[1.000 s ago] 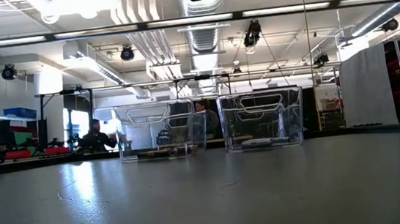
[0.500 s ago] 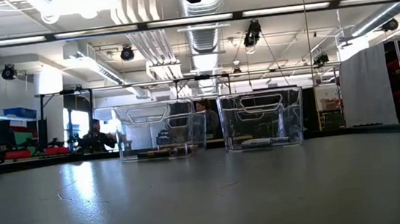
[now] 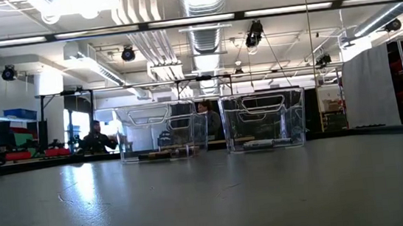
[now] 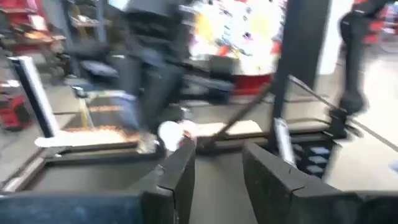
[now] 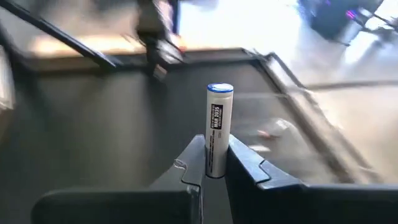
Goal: Sort batteries
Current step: Put the white battery into the right transparent bin, then put the black battery into the left transparent bin
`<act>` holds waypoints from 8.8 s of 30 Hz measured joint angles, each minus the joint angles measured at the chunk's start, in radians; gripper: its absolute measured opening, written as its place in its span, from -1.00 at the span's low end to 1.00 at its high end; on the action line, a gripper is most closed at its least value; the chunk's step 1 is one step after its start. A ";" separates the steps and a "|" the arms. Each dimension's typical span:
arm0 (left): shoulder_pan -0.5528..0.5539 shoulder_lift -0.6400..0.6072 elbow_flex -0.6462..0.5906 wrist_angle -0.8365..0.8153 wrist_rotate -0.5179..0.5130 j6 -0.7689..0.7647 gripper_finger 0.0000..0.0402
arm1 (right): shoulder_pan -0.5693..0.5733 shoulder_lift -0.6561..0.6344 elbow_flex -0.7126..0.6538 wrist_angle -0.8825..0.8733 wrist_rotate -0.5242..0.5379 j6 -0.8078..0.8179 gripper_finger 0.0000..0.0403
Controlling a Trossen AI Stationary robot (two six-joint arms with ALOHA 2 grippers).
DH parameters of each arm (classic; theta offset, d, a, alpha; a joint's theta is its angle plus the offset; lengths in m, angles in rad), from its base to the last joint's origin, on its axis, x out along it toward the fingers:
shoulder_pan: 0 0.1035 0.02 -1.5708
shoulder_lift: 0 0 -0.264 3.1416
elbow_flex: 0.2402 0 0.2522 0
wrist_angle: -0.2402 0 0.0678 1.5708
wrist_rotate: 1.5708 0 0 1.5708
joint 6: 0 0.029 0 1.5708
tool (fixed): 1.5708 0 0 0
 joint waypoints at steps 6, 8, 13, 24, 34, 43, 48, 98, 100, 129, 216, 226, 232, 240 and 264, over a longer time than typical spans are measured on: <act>-0.148 -0.127 -0.106 -0.048 0.005 -0.042 -0.41 | -0.181 0.175 0.372 -0.475 0.001 -0.053 -0.86; -0.205 -0.148 -0.166 0.010 -0.004 -0.036 -0.41 | -0.249 0.239 0.455 -0.584 -0.014 -0.102 -0.86; -0.311 -0.150 -0.322 0.213 -0.108 -0.015 -0.41 | -0.434 0.383 0.533 -0.781 -0.261 -0.174 -0.86; -0.338 -0.176 -0.369 0.180 -0.179 -0.082 -0.41 | -0.694 0.621 0.456 -0.811 -0.478 -0.351 -0.86; -0.343 -0.166 -0.354 0.121 -0.179 -0.094 -0.41 | -0.754 0.771 0.395 -0.754 -0.525 -0.361 -0.86; -0.342 -0.166 -0.353 0.126 -0.179 -0.085 -0.41 | -0.754 0.795 0.346 -0.700 -0.532 -0.361 -0.85; -0.342 -0.166 -0.353 0.130 -0.179 -0.085 -0.41 | -0.754 0.810 0.313 -0.655 -0.532 -0.348 -0.81; -0.318 -0.146 -0.270 -0.958 -0.255 -1.126 -0.45 | 0.037 0.226 0.368 -0.476 -0.124 0.102 -0.24; -0.318 -0.136 -0.241 -1.064 -0.233 -1.177 -0.47 | 0.133 0.224 0.361 -0.461 -0.044 0.124 -0.25; 0.093 0.263 -0.340 -1.421 0.181 -0.662 -0.52 | 0.492 0.454 0.332 -0.484 0.106 0.315 0.19; 0.695 0.429 0.259 -0.862 0.073 -0.086 -0.86 | 0.559 0.453 0.210 -0.540 0.064 0.398 0.11; 0.747 0.701 0.511 -1.037 0.087 -0.056 -0.86 | 0.556 0.447 0.191 -0.538 0.043 0.441 0.11; 0.749 0.826 0.618 -1.097 0.087 -0.050 -0.86 | 0.568 0.441 0.190 -0.538 -0.009 0.479 0.11; 0.742 0.930 0.703 -1.143 0.087 -0.004 -0.86 | 0.575 0.441 0.187 -0.539 -0.008 0.487 0.11; 0.757 0.959 0.714 -1.094 0.099 -0.066 -0.67 | 0.574 0.416 0.197 -0.544 -0.006 0.485 0.18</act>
